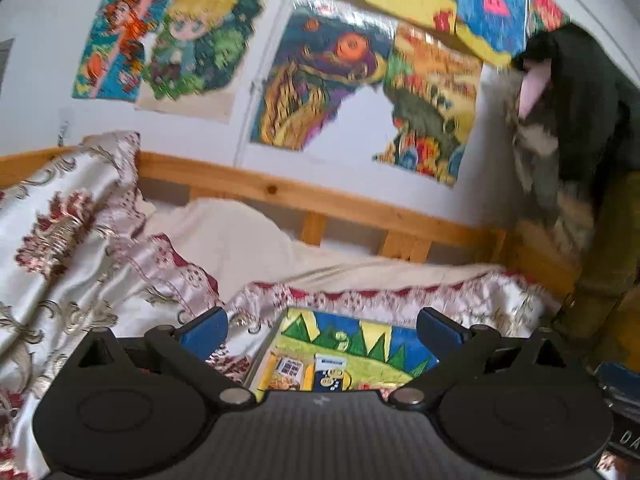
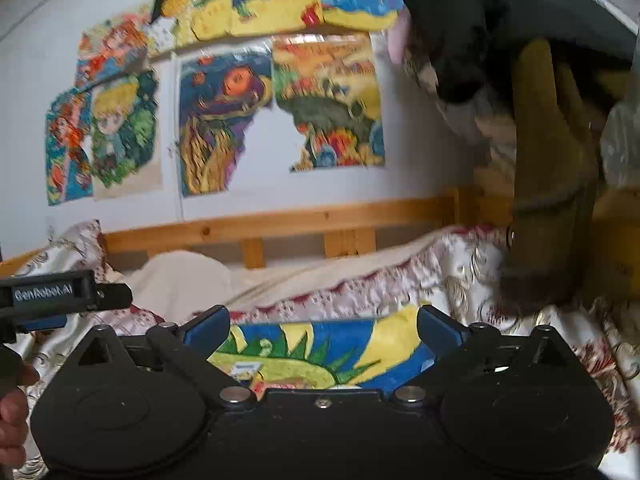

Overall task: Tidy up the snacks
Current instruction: 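Place the blue tube and tangerine into the grey tray, opening both tools, then lift both tools away from the tray back over the snack pile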

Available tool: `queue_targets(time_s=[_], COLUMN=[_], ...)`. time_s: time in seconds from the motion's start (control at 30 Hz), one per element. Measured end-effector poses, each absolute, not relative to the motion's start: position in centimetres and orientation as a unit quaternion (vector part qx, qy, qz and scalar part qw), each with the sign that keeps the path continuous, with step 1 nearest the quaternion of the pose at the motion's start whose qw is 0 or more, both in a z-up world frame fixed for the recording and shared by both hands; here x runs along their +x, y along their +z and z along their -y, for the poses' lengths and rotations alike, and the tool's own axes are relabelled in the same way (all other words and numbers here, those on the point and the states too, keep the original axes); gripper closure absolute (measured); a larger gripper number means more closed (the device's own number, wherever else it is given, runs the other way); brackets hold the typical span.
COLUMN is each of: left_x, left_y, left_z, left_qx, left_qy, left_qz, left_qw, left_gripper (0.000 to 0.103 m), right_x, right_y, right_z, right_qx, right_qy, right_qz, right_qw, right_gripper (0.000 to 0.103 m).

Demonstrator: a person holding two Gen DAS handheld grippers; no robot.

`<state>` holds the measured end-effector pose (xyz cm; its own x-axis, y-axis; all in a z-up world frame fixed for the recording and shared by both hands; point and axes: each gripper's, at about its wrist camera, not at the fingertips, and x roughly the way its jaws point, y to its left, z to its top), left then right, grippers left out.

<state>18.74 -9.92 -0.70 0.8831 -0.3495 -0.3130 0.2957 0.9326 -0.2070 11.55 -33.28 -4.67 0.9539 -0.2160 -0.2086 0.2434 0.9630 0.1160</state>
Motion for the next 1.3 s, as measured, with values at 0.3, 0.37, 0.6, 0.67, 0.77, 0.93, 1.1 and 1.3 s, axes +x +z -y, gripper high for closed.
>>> queue_targets(time_s=[0.3,0.37,0.6,0.67,0.77,0.93,1.1,1.3], left_x=[13.0,11.7,7.9,7.0,5.7,3.6,2.3,1.7], left_y=[0.9,1.1,1.1,1.0,0.9,0.5,-0.1,-0.9], left_z=[6.9,6.2,3.8,3.2,2.5,1.6,1.4,1.3], left_qx=[-0.067,-0.063,-0.071,-0.073,-0.064,-0.047,-0.026,-0.002], left_qy=[-0.147,-0.141,-0.119,-0.116,-0.109,-0.099,-0.089,-0.078], left_qz=[-0.159,-0.157,-0.171,-0.176,-0.182,-0.196,-0.224,-0.265], left_qw=[0.974,0.975,0.975,0.975,0.975,0.975,0.970,0.961], left_gripper=[0.001,0.000,0.000,0.000,0.000,0.000,0.000,0.000], right_x=[6.4,5.2,1.3,0.3,-1.2,-3.2,-4.1,-4.6], right_y=[-3.0,-2.9,-3.1,-3.1,-3.1,-3.4,-4.0,-4.9], right_z=[31.0,30.1,27.8,27.3,26.6,25.7,24.9,24.6], right_qx=[0.069,0.061,0.046,0.046,0.045,0.050,0.049,0.061], right_qy=[-0.087,-0.080,-0.060,-0.057,-0.050,-0.038,-0.039,-0.043], right_qz=[-0.076,-0.075,-0.080,-0.081,-0.083,-0.095,-0.126,-0.168], right_qw=[0.991,0.992,0.994,0.994,0.994,0.993,0.990,0.983], right_gripper=[0.001,0.001,0.001,0.001,0.001,0.001,0.001,0.001])
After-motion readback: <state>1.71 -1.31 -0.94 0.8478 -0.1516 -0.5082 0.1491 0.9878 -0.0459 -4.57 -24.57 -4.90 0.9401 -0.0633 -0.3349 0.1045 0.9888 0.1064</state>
